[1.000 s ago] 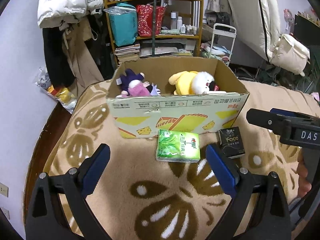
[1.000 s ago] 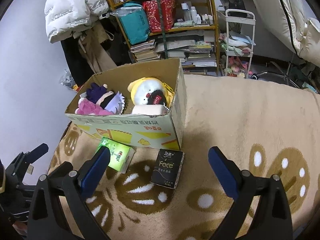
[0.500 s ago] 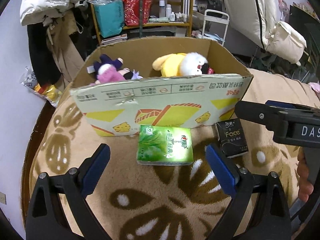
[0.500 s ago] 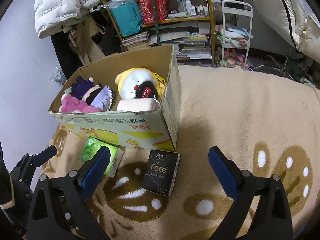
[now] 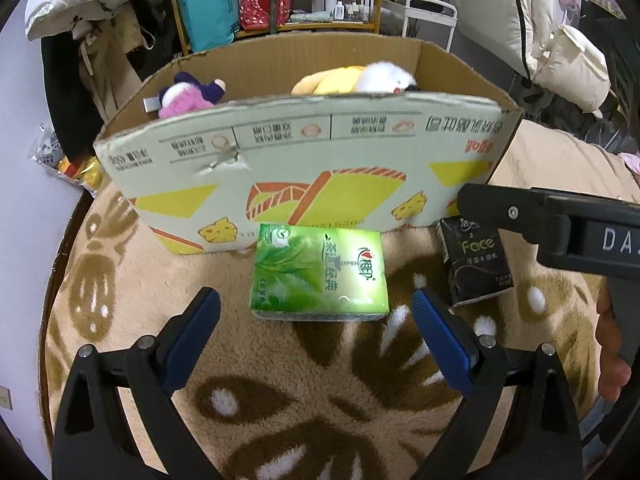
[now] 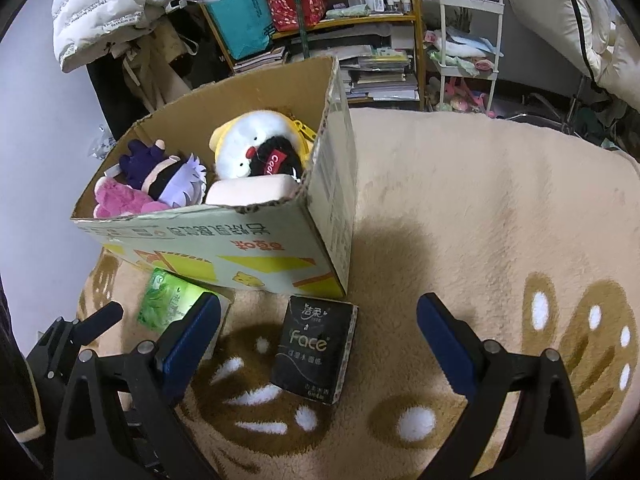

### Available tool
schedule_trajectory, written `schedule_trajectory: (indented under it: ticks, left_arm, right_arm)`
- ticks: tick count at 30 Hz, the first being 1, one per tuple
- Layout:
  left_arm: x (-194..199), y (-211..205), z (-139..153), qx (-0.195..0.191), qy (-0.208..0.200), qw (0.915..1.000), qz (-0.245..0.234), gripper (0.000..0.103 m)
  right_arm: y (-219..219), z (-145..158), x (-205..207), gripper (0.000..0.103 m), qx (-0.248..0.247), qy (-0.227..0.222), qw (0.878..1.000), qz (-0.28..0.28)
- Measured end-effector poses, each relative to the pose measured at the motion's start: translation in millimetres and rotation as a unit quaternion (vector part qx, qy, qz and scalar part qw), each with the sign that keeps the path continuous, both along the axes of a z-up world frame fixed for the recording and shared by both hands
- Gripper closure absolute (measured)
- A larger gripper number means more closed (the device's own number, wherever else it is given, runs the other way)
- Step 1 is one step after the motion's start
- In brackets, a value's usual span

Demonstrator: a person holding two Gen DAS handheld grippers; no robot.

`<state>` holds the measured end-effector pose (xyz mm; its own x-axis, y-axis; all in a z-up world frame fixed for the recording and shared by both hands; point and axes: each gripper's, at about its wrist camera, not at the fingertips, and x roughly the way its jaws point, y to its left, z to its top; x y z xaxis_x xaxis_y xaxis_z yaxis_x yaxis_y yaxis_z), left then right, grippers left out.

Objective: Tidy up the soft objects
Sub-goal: 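Move the left tool to the green tissue pack while the right tool approaches the black Face pack, then grasp the green tissue pack with the left tool while the right tool grasps the black Face pack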

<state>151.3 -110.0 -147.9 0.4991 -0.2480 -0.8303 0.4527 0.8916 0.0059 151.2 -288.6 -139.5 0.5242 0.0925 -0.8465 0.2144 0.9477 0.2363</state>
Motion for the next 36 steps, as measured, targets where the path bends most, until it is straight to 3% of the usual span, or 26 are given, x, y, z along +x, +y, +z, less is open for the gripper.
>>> schedule_trajectory:
  ticks: [25, 27, 33, 36]
  left_arm:
    - [6, 3, -21, 0.017, 0.014, 0.9996, 0.019, 0.008]
    - [8, 5, -23, 0.015, 0.017, 0.9996, 0.017, 0.009]
    - [5, 1, -26, 0.028, 0.014, 0.9995, 0.0, 0.027]
    - [4, 0, -26, 0.027, 0.015, 0.9995, -0.003, 0.029]
  right_arm:
    - [-2, -39, 16, 0.0, -0.002, 0.078, 0.997, 0.0]
    - [-1, -42, 18, 0.0, -0.005, 0.084, 0.996, 0.003]
    - [3, -48, 23, 0.0, -0.015, 0.093, 0.996, 0.005]
    - [6, -49, 24, 0.0, -0.024, 0.103, 0.994, 0.013]
